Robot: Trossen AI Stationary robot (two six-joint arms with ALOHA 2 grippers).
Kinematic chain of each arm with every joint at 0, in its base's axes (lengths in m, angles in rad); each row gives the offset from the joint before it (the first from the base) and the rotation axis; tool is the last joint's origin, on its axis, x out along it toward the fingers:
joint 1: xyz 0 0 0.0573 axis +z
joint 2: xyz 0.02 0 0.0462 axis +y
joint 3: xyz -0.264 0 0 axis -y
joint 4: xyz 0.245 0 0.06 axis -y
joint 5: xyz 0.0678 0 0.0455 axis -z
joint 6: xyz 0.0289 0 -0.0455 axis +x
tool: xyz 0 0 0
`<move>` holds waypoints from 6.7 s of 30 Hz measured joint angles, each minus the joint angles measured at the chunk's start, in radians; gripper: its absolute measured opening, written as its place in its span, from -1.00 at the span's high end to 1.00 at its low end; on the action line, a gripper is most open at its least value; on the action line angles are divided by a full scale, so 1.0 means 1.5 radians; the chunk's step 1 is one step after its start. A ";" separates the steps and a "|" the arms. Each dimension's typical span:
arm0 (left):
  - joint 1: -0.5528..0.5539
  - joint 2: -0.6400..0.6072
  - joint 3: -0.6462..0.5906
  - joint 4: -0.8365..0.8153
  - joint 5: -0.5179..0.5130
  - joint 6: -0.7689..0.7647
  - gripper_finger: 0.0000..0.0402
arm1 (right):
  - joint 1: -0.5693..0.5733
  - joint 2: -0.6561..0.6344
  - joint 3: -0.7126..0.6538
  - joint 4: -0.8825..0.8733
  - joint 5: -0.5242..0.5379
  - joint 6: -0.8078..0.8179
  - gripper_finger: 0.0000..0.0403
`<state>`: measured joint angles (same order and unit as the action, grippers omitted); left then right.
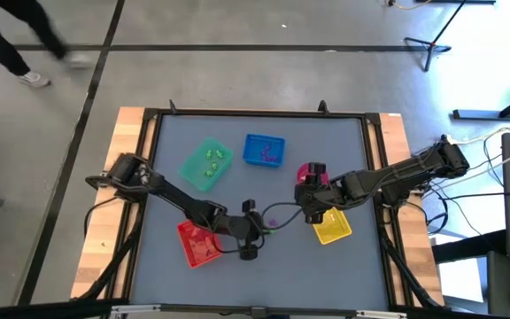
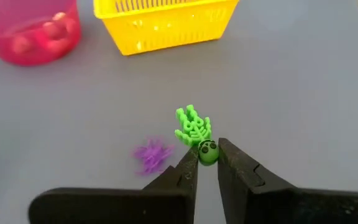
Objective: Sort Halloween decoration
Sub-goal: Put the green skeleton toy into the green bin, then put the purple spider toy into the blue bin
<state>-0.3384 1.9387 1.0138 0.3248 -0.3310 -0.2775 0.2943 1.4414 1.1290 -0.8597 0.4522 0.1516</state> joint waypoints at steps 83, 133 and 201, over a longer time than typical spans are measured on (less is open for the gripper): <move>0.237 -0.421 -0.073 -0.534 -0.062 -0.087 0.21 | 0.000 0.183 0.000 0.260 -0.123 -0.026 0.13; 0.237 -0.421 -0.073 -0.535 -0.063 -0.090 0.21 | 0.000 0.305 0.001 0.271 -0.145 -0.019 0.13; 0.237 -0.421 -0.073 -0.535 -0.062 -0.090 0.21 | 0.000 0.306 0.004 0.290 -0.193 -0.019 1.00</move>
<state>0.0164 1.3079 0.9043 -0.4778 -0.4245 -0.4118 0.2947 1.9007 1.1356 -0.4254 0.1627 0.1230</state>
